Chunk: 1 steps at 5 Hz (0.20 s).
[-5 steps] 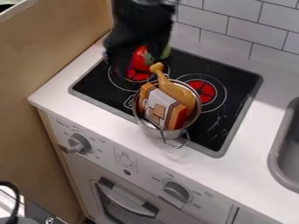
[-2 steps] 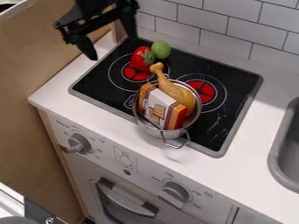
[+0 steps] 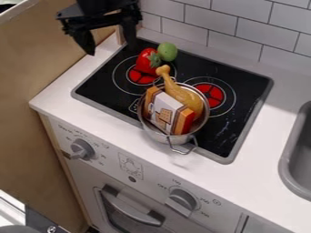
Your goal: Move the tin into the bottom side of the burner
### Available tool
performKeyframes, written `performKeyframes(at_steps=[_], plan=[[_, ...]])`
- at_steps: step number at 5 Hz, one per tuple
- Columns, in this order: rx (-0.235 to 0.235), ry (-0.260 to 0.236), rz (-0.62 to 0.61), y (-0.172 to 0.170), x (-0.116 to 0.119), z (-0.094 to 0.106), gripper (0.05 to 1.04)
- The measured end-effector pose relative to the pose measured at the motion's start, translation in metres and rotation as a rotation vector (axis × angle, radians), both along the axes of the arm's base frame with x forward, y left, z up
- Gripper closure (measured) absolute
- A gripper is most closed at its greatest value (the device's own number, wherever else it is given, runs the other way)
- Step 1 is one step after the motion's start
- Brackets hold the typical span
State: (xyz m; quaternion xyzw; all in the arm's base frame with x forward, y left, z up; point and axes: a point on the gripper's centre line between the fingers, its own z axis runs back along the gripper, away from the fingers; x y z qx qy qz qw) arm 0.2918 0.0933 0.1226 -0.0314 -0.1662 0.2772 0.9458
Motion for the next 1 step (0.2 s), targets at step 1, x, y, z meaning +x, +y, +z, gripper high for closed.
performKeyframes(at_steps=[1], plan=[[0.084, 0.051, -0.068, 0.0051, 0.0094, -0.0071, 0.085]])
